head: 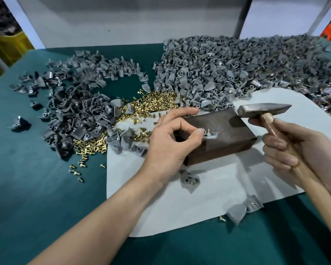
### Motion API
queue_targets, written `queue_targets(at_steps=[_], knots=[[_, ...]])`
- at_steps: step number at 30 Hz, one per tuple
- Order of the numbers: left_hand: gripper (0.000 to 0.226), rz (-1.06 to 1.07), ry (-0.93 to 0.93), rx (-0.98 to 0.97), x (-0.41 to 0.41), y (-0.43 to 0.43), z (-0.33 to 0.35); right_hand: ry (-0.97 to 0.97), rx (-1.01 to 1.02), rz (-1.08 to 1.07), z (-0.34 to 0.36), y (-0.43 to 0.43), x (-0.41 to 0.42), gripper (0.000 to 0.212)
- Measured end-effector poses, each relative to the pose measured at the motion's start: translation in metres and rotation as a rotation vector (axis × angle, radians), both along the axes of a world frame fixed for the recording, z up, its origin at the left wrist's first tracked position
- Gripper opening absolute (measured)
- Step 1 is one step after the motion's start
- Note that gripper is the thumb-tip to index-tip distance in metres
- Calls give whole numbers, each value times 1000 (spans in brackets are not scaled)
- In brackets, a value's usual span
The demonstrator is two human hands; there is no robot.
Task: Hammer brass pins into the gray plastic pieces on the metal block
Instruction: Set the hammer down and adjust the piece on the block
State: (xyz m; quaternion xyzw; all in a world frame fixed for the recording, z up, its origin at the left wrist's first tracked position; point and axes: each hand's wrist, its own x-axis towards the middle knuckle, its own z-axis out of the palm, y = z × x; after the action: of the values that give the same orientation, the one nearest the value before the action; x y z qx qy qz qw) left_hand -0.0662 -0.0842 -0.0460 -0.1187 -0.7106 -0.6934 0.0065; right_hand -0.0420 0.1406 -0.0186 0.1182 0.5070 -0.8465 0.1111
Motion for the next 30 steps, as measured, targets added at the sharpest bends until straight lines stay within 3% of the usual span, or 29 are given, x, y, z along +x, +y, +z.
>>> queue_targets(at_steps=[2,5,9,14,18,22,24,26,30], knots=[[23,-10,-4,7,0,-1,0,5,10,31,-2,0,0,32],[23,-18,-5,9,0,0,0,18,-2,75,-1,0,0,11],[23,-12,28,-25,-2,1,-2,43,59,106,-3,7,2,38],[17,-5,47,-53,-2,2,-2,132,159,142,-2,7,6,44],[23,-4,41,-69,-2,2,-3,162,226,132,3,1,10,34],[21,26,84,-147,-2,4,-4,214,396,100,13,-9,16,33],[14,28,112,-189,-1,5,-5,274,577,87,20,-15,21,39],[9,30,150,-237,-1,6,-4,361,782,65,29,-22,24,32],[11,41,169,-292,-1,7,-2,520,1106,78,50,-38,26,37]])
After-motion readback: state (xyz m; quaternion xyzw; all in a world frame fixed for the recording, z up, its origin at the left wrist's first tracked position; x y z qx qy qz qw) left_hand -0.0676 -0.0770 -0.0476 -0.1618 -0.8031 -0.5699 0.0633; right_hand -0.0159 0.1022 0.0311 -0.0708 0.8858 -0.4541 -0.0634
